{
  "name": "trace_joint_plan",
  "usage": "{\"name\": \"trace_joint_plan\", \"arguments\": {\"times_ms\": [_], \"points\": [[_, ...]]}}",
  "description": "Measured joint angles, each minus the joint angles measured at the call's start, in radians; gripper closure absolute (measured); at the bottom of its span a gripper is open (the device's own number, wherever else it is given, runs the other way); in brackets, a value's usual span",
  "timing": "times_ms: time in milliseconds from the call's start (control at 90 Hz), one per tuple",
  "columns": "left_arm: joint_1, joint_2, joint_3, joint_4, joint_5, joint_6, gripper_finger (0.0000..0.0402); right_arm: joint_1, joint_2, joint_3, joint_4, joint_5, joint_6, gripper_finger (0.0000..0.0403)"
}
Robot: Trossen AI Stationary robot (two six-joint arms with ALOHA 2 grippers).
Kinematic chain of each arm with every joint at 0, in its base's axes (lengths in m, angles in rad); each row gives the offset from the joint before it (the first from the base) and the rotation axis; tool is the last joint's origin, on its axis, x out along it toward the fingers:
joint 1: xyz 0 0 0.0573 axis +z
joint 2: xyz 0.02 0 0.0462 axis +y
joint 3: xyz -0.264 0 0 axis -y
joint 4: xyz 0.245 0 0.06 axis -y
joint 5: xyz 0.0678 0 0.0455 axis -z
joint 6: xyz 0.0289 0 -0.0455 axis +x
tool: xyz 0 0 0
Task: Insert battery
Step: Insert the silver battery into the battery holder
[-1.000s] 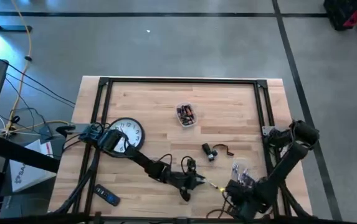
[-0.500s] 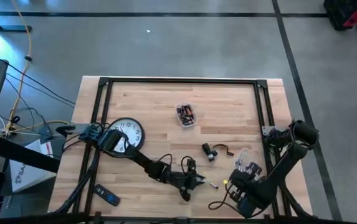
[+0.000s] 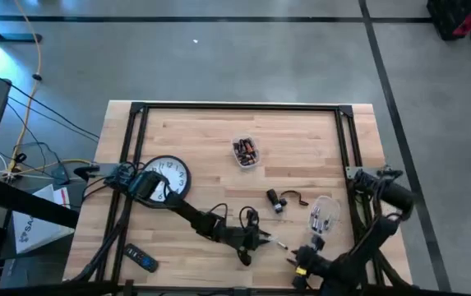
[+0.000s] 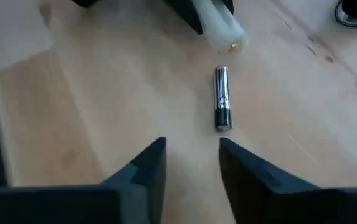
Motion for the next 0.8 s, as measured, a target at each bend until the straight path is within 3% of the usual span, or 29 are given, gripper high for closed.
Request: {"name": "trace_joint_plan", "arguments": {"times_ms": [78,156,433,667,800], "points": [[-0.005,-0.002,0.000,-0.004,-0.003,0.005,0.0330,0.022,0.024,0.000,-0.024,0.074,0.059,0.0250],[-0.011,-0.003,0.000,-0.001,-0.026,0.029,0.0330,0.036,0.050,0.000,-0.070,0.077,0.117,0.0248],[-0.017,-0.005,0.001,-0.002,-0.056,0.092,0.0330,0.044,0.151,0.003,-0.017,0.221,0.146,0.0265],[-0.044,-0.007,0.002,0.017,-0.131,0.277,0.0330,0.033,0.172,0.003,-0.015,0.239,0.145,0.0286],[-0.046,-0.007,0.002,0.023,-0.143,0.296,0.0330,0.012,0.172,0.003,-0.011,0.230,0.119,0.0300]]}}
